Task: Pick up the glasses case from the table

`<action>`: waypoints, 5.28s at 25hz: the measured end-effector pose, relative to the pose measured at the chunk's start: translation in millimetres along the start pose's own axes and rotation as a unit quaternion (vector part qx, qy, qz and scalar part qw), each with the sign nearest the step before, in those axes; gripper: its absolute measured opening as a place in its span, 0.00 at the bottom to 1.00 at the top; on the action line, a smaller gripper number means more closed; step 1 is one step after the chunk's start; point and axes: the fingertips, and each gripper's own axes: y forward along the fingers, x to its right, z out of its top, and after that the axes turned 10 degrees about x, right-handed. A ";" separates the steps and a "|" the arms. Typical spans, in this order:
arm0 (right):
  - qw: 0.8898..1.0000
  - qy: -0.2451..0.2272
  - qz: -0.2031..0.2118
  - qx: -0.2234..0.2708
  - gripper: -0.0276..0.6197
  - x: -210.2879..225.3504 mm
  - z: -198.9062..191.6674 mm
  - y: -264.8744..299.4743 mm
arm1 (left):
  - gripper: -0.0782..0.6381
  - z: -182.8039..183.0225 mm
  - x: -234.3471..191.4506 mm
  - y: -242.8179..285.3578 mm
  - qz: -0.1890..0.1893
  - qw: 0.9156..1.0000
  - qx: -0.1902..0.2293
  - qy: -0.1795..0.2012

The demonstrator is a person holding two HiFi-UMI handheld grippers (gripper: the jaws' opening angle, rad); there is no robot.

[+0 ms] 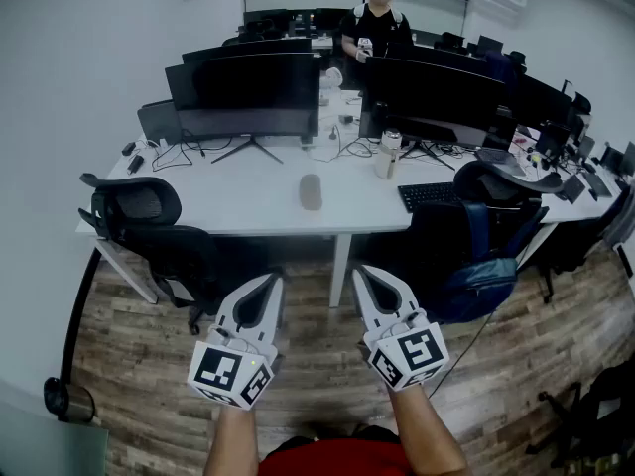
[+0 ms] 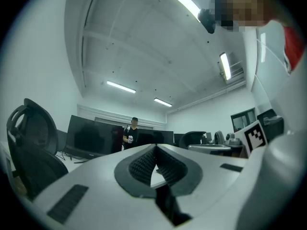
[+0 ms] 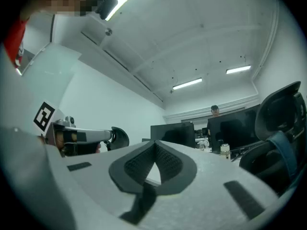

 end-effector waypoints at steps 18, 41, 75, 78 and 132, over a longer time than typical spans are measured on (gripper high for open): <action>0.999 -0.025 -0.024 -0.015 0.04 8.8 -32.3 49.2 | 0.12 -30.7 -56.0 20.0 -0.005 1.000 -0.008 -0.013; 0.998 -0.039 0.032 -0.045 0.04 216.6 -145.3 253.1 | 0.37 -221.7 -180.0 288.7 0.101 0.988 -0.115 0.004; 0.993 -0.003 -0.034 -0.111 0.04 325.0 -227.2 286.6 | 0.66 -476.0 -267.6 372.1 0.213 0.869 -0.446 -0.004; 0.992 0.007 -0.038 -0.116 0.04 329.1 -233.6 283.7 | 0.66 -475.1 -270.7 374.6 0.217 0.872 -0.440 0.003; 1.000 -0.015 -0.020 -0.018 0.04 255.1 -140.4 287.3 | 0.65 -191.5 -205.8 341.0 0.073 0.989 -0.129 0.021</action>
